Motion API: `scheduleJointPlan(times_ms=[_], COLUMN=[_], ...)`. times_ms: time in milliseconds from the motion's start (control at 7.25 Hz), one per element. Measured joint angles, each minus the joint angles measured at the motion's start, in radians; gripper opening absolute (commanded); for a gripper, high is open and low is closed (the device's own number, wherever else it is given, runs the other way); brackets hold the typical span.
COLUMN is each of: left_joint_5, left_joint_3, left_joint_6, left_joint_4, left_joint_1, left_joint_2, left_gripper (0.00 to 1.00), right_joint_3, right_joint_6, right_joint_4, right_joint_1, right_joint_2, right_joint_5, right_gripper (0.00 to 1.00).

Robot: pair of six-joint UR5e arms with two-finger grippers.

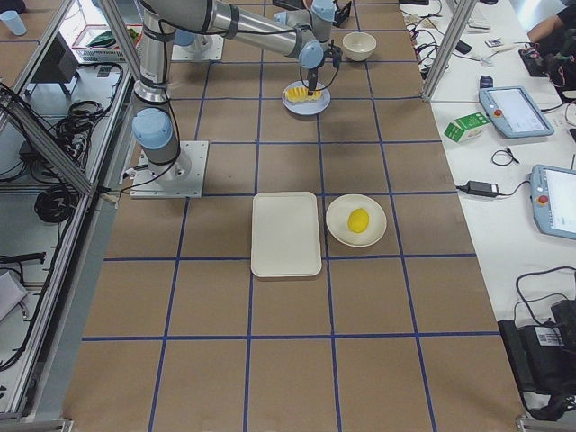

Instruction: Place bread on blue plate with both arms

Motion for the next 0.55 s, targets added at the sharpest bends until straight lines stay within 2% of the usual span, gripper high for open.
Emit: scheduleJointPlan(times_ms=[552], left_joint_5=[0.008], left_joint_3=[0.005], left_joint_6=[0.002], left_joint_4=[0.018], left_joint_1=[-0.002], left_joint_2=[0.002], left_gripper=[1.00], right_joint_3=[0.000], right_joint_6=[-0.178], right_joint_4=[0.208], right_joint_1=[-0.250], right_joint_2=[-0.252], right_joint_5=[-0.015], right_gripper=[1.00])
